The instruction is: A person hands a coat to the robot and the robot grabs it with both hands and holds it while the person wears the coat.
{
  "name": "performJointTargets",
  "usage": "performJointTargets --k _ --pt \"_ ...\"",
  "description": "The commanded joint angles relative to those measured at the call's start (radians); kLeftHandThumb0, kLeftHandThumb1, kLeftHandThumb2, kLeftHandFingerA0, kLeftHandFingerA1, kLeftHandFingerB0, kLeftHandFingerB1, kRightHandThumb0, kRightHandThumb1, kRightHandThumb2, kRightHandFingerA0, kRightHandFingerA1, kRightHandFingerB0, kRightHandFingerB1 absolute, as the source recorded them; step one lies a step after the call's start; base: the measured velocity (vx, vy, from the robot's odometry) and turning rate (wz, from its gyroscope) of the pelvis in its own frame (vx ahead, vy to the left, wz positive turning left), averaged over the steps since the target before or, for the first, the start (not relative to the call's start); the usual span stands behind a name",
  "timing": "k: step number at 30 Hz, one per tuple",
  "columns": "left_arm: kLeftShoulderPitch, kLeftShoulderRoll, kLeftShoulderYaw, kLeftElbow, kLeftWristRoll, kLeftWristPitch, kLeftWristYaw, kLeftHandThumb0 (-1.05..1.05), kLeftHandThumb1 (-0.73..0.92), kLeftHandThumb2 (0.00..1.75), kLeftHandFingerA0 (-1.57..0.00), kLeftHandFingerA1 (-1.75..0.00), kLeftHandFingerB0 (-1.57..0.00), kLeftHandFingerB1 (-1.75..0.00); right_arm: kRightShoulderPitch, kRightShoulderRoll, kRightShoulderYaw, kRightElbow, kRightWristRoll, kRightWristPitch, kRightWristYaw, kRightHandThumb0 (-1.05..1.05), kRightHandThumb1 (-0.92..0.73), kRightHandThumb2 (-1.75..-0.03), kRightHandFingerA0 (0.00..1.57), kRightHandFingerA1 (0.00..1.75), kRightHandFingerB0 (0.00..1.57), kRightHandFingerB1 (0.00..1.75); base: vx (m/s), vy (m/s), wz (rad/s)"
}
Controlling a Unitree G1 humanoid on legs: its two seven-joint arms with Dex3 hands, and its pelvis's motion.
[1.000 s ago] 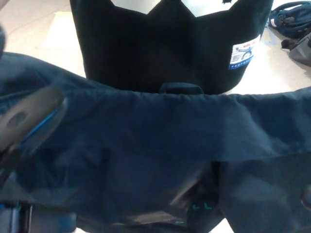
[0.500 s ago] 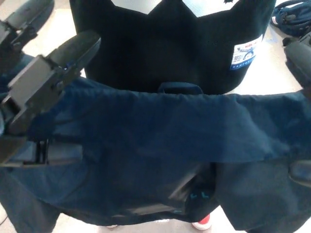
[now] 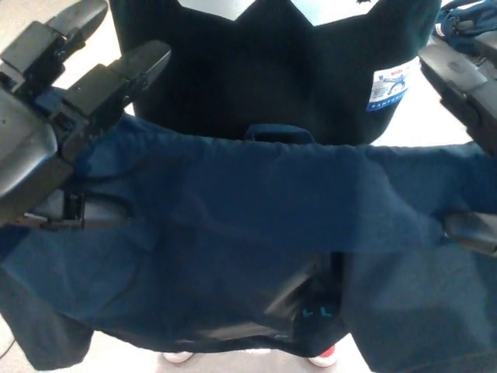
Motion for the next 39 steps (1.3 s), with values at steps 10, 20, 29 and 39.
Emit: performJointTargets --k 10,20,29,39 --pt "-0.097 0.038 -0.109 0.174 0.177 0.259 -0.249 -0.90 0.49 0.82 -0.05 -0.20 0.00 -0.09 -0.278 -0.136 0.263 0.261 -0.131 0.374 0.690 -0.88 -0.71 -0.62 0.13 0.32 0.00 0.08 0.00 0.000 0.00" --pt "-0.097 0.041 -0.114 0.209 0.183 0.239 -0.237 -0.87 0.47 0.81 -0.04 -0.19 0.00 -0.07 -0.342 -0.252 0.333 0.305 0.021 0.377 0.918 -0.86 -0.52 -0.92 0.00 0.41 0.13 0.00 0.00 0.000 0.00" --pt "-0.101 0.046 -0.112 0.220 0.184 0.238 -0.251 -0.86 0.59 0.58 0.00 -0.26 0.00 -0.14 -0.442 -0.342 0.375 0.302 0.129 0.415 1.129 -0.85 -0.46 -0.87 0.41 0.57 0.00 0.00 0.00 0.000 0.00" --pt "-0.164 0.013 -0.162 0.268 0.258 0.288 -0.261 -0.78 0.49 0.84 -0.17 -0.45 0.00 -0.11 -0.411 -0.279 0.295 0.379 0.013 0.300 0.800 -0.80 -0.52 -0.90 0.62 0.59 0.00 0.14 0.00 0.000 0.00"
